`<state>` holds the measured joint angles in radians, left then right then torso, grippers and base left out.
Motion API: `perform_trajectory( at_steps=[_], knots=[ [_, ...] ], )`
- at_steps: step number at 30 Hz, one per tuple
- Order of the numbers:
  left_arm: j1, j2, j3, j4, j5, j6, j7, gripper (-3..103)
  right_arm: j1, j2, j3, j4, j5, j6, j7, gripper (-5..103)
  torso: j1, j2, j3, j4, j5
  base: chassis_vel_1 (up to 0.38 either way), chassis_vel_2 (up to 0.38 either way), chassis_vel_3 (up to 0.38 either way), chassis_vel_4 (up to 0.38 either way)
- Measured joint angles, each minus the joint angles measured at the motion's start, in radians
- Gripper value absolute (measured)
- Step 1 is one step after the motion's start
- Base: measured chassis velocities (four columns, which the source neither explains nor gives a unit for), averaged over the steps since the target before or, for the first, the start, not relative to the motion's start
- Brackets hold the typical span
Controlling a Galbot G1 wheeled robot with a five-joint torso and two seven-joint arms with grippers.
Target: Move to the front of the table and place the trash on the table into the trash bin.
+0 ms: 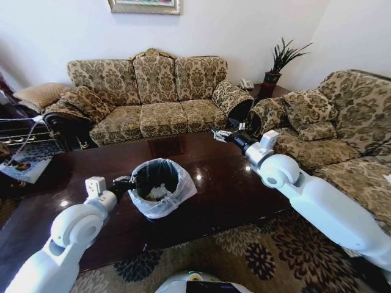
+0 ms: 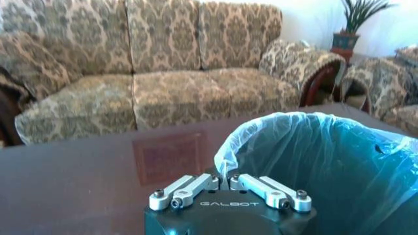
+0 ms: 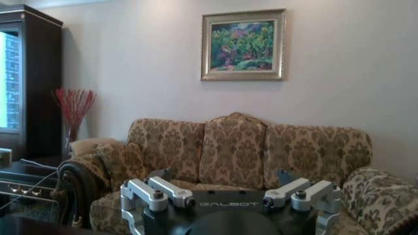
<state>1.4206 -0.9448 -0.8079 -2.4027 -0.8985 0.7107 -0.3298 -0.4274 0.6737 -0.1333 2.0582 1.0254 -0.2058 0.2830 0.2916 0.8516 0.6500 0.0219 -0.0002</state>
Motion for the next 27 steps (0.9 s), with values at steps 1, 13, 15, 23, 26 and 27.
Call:
perform_trajectory(
  at_steps=[1, 13, 15, 23, 26, 27],
  knots=[
    [0.000, -0.003, -0.004, -0.005, 0.004, -0.015, -0.002, 3, -0.011, -0.002, 0.013, 0.002, 0.000, 0.000, 0.001, 100, 0.000, 0.000, 0.000, 0.0000, 0.0001, 0.000, 0.000, 0.000, 0.000],
    [-0.009, -0.072, -0.039, -0.034, 0.075, -0.199, -0.023, 3, -0.151, -0.009, 0.148, 0.104, 0.021, -0.033, 0.128, 100, 0.000, 0.000, 0.000, 0.0000, 0.0003, 0.000, 0.000, 0.000, 0.000],
    [0.000, -0.090, -0.046, -0.042, 0.097, -0.233, -0.026, 3, -0.199, -0.023, 0.196, 0.137, 0.022, -0.049, 0.131, 100, 0.000, 0.000, 0.000, -0.0002, 0.0002, 0.000, 0.000, 0.000, 0.000],
    [0.030, -0.136, -0.054, -0.055, 0.148, -0.292, -0.031, 3, -0.472, -0.012, 0.395, 0.253, -0.031, -0.098, 0.129, 100, 0.000, 0.000, 0.000, 0.0000, 0.0003, 0.000, 0.000, 0.000, 0.000],
    [0.031, -0.129, -0.054, -0.058, 0.153, -0.295, -0.031, 3, -0.589, 0.012, 0.494, 0.297, -0.070, -0.120, 0.106, 100, 0.000, 0.000, 0.000, -0.0003, 0.0003, 0.000, 0.000, 0.000, 0.000],
    [0.031, -0.129, -0.054, -0.058, 0.153, -0.295, -0.031, 3, -0.589, 0.012, 0.494, 0.297, -0.070, -0.120, 0.106, 100, 0.000, 0.000, 0.000, -0.0003, 0.0003, 0.000, 0.000, 0.000, 0.000]
  ],
)
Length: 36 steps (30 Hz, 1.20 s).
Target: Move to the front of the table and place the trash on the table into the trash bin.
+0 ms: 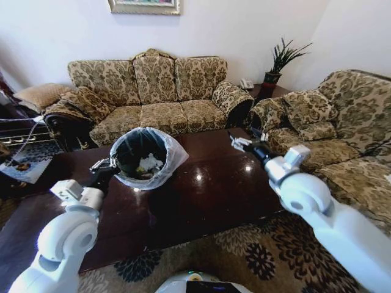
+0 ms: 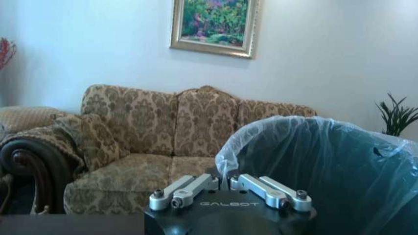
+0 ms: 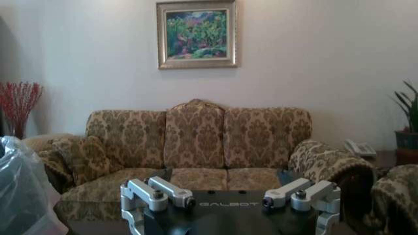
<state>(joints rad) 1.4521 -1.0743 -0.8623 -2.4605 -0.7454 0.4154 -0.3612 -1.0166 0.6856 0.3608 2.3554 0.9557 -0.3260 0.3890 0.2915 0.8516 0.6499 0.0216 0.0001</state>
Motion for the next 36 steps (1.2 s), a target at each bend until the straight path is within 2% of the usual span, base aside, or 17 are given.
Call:
perform_trajectory(
  at_steps=[3, 7, 17, 21, 26, 30, 34, 36],
  knots=[
    [0.009, 0.000, -0.014, -0.008, 0.001, 0.000, -0.001, 3, -0.111, 0.034, 0.088, 0.025, -0.060, -0.006, -0.072, 100, 0.000, 0.000, 0.000, -0.0001, -0.0001, 0.007, -0.024, -0.016, 0.020],
    [0.028, -0.006, -0.031, -0.015, 0.004, 0.000, -0.001, 3, -0.150, 0.047, 0.100, 0.026, -0.088, -0.006, -0.103, 100, 0.000, 0.000, 0.000, 0.0001, 0.0000, 0.056, -0.075, -0.069, 0.080],
    [0.036, -0.005, -0.104, -0.020, 0.002, -0.003, 0.002, 3, -0.098, 0.059, 0.015, 0.005, -0.099, -0.009, -0.098, 100, -0.001, 0.000, 0.000, 0.0003, 0.0000, 0.199, -0.189, -0.190, 0.205],
    [0.049, -0.016, -0.109, -0.029, 0.004, 0.003, 0.004, 3, -0.096, 0.062, 0.007, -0.013, -0.107, -0.009, -0.110, 100, -0.001, 0.000, 0.000, -0.0003, 0.0002, 0.248, -0.237, -0.249, 0.226],
    [0.054, -0.029, -0.111, -0.035, 0.010, 0.006, 0.004, 3, -0.074, 0.059, -0.032, -0.025, -0.111, -0.008, -0.111, 100, -0.003, -0.005, -0.003, 0.0005, -0.0005, 0.224, -0.193, -0.162, 0.227],
    [0.061, -0.040, -0.128, -0.040, 0.012, 0.008, 0.005, 3, -0.040, 0.053, -0.079, -0.031, -0.111, -0.008, -0.100, 100, -0.006, -0.014, -0.007, 0.0006, 0.0006, 0.251, -0.113, -0.131, 0.206],
    [0.067, -0.046, -0.141, -0.040, 0.012, 0.009, 0.010, 3, -0.023, 0.048, -0.098, -0.032, -0.109, -0.007, -0.092, 100, -0.010, -0.021, -0.012, 0.0004, -0.0008, 0.240, -0.139, -0.139, 0.241],
    [0.074, -0.049, -0.150, -0.040, 0.016, 0.009, 0.025, 3, -0.020, 0.047, -0.103, -0.032, -0.107, -0.007, -0.090, 100, -0.012, -0.027, -0.015, 0.0004, 0.0003, 0.280, -0.109, -0.135, 0.248]
  ],
)
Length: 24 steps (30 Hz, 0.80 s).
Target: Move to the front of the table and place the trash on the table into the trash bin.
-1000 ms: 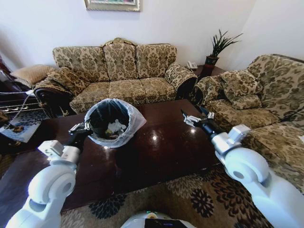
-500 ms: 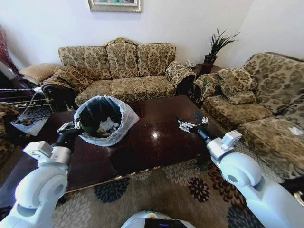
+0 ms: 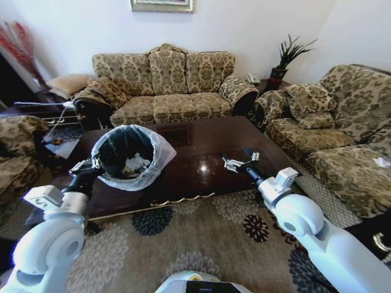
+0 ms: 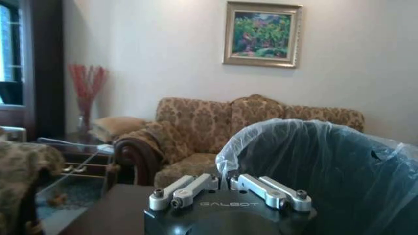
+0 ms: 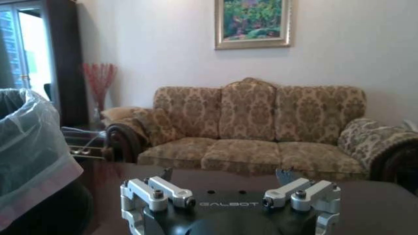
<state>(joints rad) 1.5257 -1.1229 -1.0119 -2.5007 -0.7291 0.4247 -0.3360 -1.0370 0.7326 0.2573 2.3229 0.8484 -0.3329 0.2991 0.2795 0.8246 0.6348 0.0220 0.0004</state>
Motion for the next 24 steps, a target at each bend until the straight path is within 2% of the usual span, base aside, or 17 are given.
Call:
perform_trajectory(
  at_steps=[13, 24],
  knots=[
    [-0.002, -0.001, 0.018, 0.000, 0.012, 0.006, 0.014, 3, 0.001, 0.002, -0.016, -0.006, -0.005, 0.004, -0.003, 100, -0.007, -0.016, -0.009, -0.0001, -0.0007, 0.263, -0.146, -0.137, 0.272],
    [0.006, -0.007, 0.014, 0.007, 0.026, 0.006, 0.009, 3, 0.010, 0.013, -0.024, -0.025, -0.025, 0.023, -0.021, 100, -0.008, -0.016, -0.009, -0.0005, -0.0004, 0.149, -0.138, -0.141, 0.138]
  ],
)
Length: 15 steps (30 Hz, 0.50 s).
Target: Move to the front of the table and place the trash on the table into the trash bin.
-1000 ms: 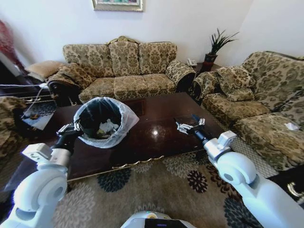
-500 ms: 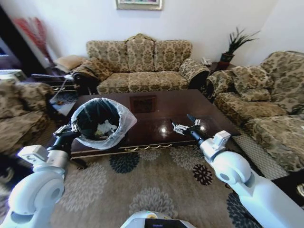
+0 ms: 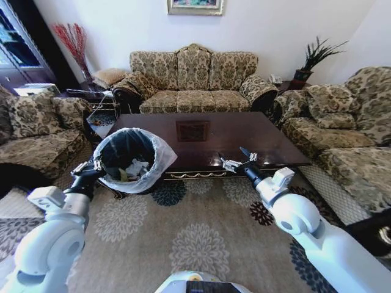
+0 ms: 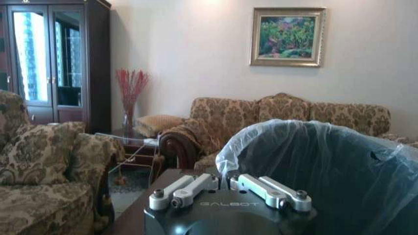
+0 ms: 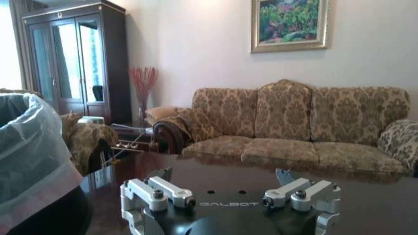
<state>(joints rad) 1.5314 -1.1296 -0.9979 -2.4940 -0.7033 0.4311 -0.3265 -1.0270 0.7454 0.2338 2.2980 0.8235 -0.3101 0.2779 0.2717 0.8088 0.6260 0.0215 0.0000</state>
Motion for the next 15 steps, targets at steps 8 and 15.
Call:
perform_trajectory(
  at_steps=[8, 15],
  knots=[
    [0.013, -0.010, 0.009, -0.005, 0.015, 0.000, -0.001, 3, 0.000, 0.011, -0.023, -0.007, -0.060, 0.013, -0.013, 100, 0.001, 0.000, 0.001, 0.0004, -0.0001, 0.004, -0.006, 0.000, 0.005],
    [0.028, -0.022, 0.011, -0.005, 0.026, 0.001, -0.001, 3, -0.004, 0.011, -0.025, -0.009, -0.085, 0.014, -0.038, 100, 0.001, 0.002, 0.001, 0.0003, 0.0000, 0.000, 0.000, 0.000, 0.000]
  ],
)
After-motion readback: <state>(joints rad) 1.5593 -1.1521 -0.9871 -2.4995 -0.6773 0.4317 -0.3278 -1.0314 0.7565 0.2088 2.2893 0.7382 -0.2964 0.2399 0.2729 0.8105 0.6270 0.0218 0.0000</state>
